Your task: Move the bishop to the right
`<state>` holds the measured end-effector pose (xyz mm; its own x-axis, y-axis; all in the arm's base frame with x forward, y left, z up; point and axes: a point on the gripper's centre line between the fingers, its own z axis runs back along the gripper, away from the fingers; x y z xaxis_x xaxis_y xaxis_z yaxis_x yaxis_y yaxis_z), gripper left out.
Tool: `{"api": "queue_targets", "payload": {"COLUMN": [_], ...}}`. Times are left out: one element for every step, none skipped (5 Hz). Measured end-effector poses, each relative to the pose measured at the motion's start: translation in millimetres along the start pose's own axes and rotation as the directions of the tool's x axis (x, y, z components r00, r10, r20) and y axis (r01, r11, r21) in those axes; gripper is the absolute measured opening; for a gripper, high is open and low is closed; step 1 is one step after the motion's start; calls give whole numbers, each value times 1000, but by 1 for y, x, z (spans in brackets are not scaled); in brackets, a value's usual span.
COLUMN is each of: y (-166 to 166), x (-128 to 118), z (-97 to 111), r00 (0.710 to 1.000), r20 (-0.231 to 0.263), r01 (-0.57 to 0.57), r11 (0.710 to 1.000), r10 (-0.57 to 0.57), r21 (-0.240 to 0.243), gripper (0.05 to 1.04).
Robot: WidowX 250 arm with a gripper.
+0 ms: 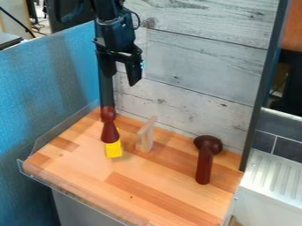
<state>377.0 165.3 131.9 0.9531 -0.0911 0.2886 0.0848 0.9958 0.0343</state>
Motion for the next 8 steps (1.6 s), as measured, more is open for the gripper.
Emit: {"api": "queue_targets", "payload": {"y": [-1,7,19,20,21,11,10,14], "x": [-6,-23,-34,-37,-40,-31,-30,-26], "z": [-15,-19,-17,-18,-24,-37,-51,-52], "r00": [999,972,947,938,929,948,945,945], "r20": [-42,-125,-141,-151,-166,-158,-171,-162], "r01": [-18,-205,-292,-316,-316,-249,-247,-251], "r11": [1000,979,957,949,943,952,950,946], "r10": [17,201,288,312,329,278,279,285], "r21": [-23,-19,-8,2,99,179,190,204], "gripper": [1001,1000,1001,1001,1001,1001,1001,1001]}}
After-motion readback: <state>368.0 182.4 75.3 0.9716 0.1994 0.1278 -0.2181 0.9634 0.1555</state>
